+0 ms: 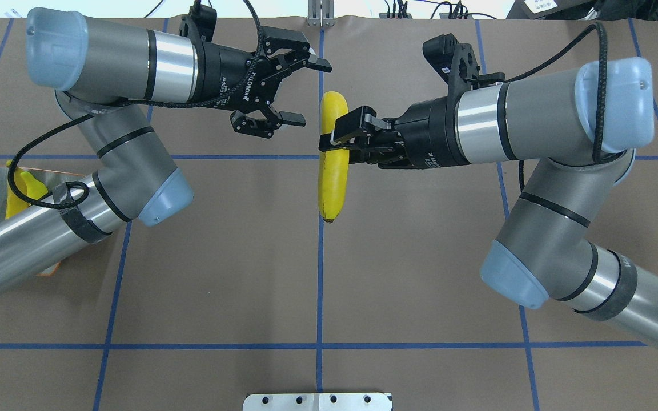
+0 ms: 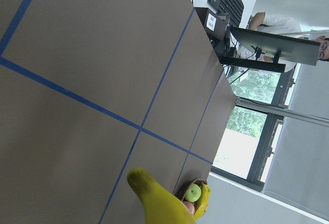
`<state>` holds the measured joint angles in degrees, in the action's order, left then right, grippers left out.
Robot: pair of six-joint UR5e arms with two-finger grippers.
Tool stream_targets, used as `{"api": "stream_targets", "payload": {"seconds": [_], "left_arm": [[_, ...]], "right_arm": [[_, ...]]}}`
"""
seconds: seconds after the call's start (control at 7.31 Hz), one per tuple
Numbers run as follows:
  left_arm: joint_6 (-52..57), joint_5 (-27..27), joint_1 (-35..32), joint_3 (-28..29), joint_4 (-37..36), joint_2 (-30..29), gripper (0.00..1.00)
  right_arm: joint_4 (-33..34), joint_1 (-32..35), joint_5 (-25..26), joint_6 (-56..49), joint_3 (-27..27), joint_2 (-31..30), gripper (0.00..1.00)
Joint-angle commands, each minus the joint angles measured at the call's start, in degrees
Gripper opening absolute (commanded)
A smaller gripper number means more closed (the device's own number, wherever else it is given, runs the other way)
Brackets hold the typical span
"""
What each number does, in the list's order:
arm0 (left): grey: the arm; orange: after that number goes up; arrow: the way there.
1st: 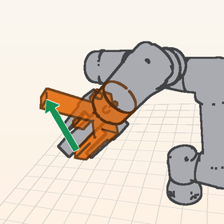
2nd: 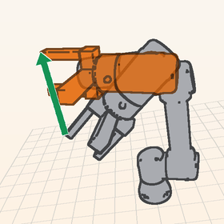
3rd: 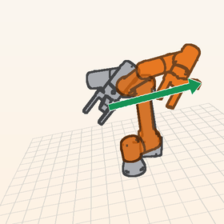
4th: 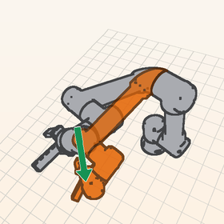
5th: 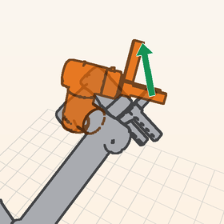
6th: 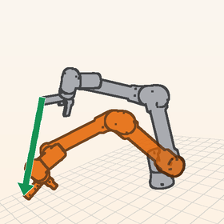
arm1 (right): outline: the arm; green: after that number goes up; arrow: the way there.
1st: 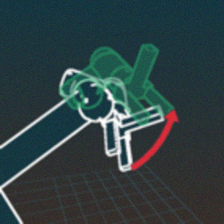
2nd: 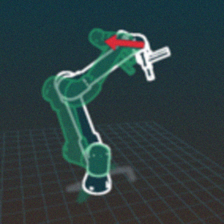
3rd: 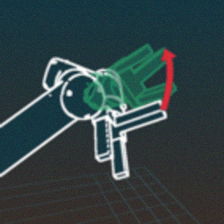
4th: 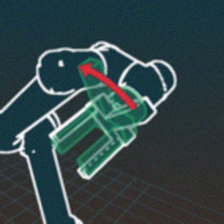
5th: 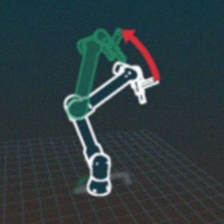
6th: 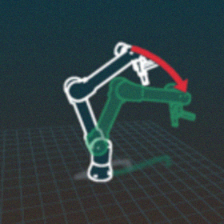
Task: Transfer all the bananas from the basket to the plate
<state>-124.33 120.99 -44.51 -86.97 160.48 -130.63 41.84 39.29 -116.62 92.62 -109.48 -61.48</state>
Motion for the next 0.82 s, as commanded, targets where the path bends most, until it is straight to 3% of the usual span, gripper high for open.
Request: {"api": "stream_targets", "payload": {"seconds": [0.0,0.41,0.68], "left_arm": [[-0.2,-0.1,0.9,-0.1,1.1,-0.1,0.95],[-2.7,-0.2,1.6,-1.1,2.9,-0.1,0.94],[-2.9,-1.9,3.0,-1.3,3.0,-0.1,0.88]], "right_arm": [[-1.8,0.0,0.5,1.8,0.4,0.4,0.00],[-1.9,-0.2,0.8,1.9,0.4,0.8,0.00],[-2.0,-0.1,0.7,1.9,0.4,0.8,0.00]]}}
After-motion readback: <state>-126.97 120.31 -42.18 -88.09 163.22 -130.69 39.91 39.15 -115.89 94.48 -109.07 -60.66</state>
